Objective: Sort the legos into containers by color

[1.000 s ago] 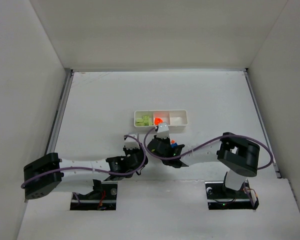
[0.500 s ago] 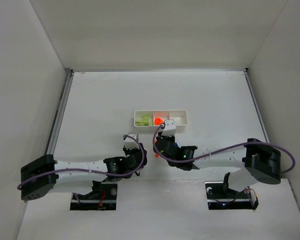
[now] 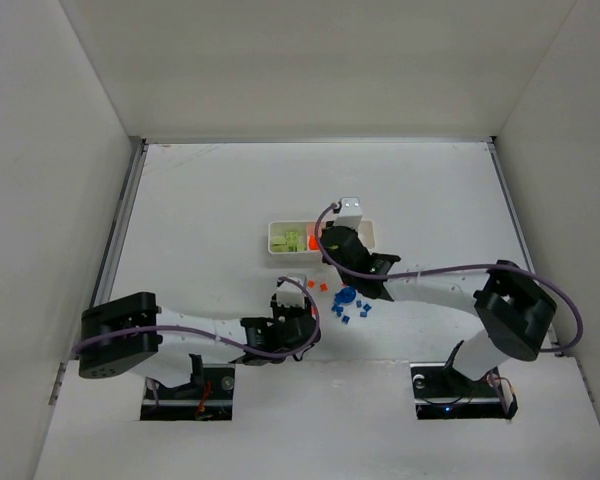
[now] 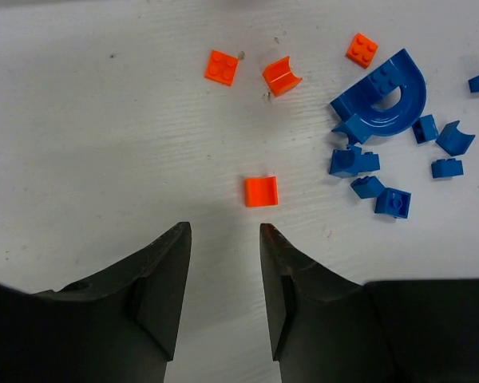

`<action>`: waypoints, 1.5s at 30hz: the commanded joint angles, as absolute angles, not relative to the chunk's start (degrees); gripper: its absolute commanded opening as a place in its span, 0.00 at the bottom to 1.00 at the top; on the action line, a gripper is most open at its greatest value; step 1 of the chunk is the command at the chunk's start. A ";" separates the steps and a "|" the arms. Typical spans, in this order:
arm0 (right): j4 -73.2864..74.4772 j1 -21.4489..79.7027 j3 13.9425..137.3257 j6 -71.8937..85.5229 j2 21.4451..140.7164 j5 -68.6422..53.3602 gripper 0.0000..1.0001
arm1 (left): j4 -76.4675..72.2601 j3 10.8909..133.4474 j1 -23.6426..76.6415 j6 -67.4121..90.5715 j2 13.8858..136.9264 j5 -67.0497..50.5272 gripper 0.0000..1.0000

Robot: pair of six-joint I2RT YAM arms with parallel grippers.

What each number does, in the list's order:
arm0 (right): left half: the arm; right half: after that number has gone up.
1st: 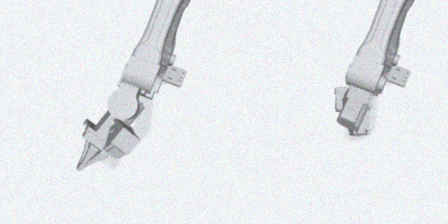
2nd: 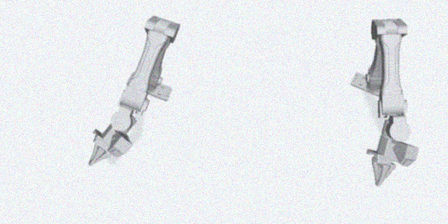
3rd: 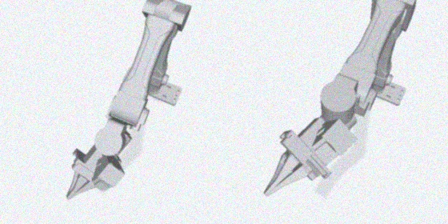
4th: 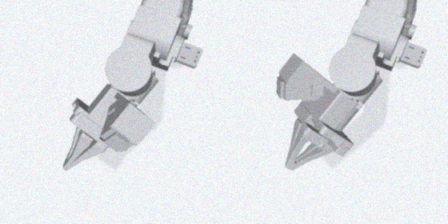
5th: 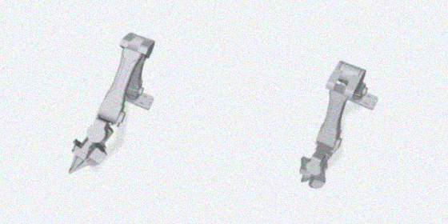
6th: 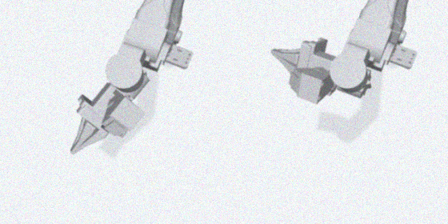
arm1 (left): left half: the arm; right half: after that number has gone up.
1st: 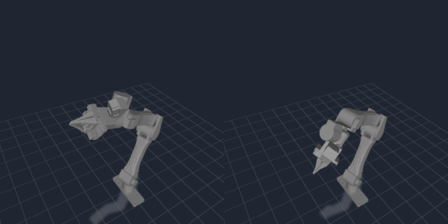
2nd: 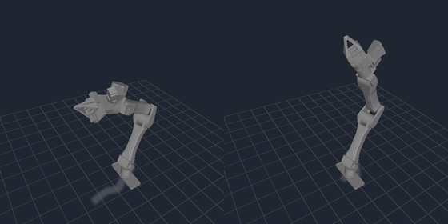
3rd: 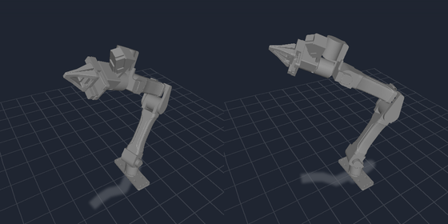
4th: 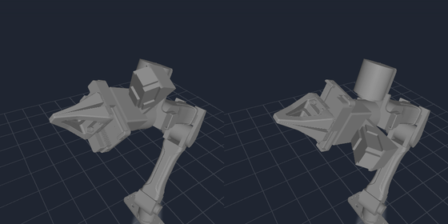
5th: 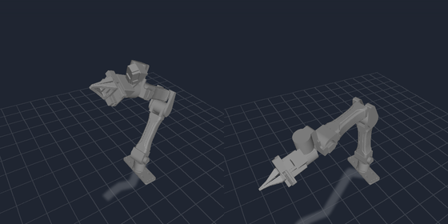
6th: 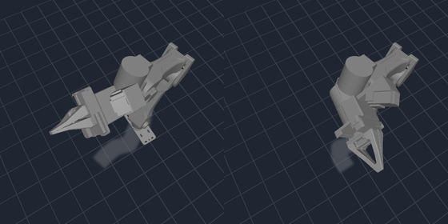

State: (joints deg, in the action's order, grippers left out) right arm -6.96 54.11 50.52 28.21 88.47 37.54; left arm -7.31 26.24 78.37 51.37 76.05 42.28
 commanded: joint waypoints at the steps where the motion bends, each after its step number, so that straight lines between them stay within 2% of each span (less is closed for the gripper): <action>1: -11.42 52.87 55.01 26.19 90.87 33.40 0.18 | -8.70 28.83 78.79 50.80 76.90 43.51 0.38; 3: -11.78 52.25 56.07 25.93 91.93 33.05 0.35 | -8.70 29.18 78.97 50.54 77.34 43.51 0.38; 5: -11.78 52.51 55.38 26.10 91.41 33.66 0.47 | -8.79 29.44 79.14 50.36 77.78 43.59 0.38; 7: -12.30 52.51 53.19 26.72 89.83 34.45 0.49 | -9.23 29.44 79.14 50.27 78.39 43.68 0.39; 9: -13.09 52.77 49.50 27.68 87.29 35.76 0.46 | -9.93 29.62 78.88 50.01 79.27 43.42 0.39; 13: -13.18 56.02 39.58 33.82 80.17 36.22 0.24 | -11.33 30.32 78.70 49.22 81.21 43.16 0.40; 15: -12.83 58.56 35.53 36.81 77.71 34.55 0.19 | -12.21 30.76 78.53 48.96 82.26 43.07 0.40; 21: -12.22 64.90 30.67 41.13 77.86 32.96 0.19 | -13.88 30.32 78.09 48.96 82.71 43.95 0.40; 29: -12.22 63.76 32.26 43.15 82.88 35.06 0.20 | -13.27 28.92 77.56 48.60 80.51 43.86 0.40; 45: -3.70 63.50 24.79 57.56 77.26 42.01 0.20 | -13.89 28.21 75.45 47.99 79.54 43.15 0.40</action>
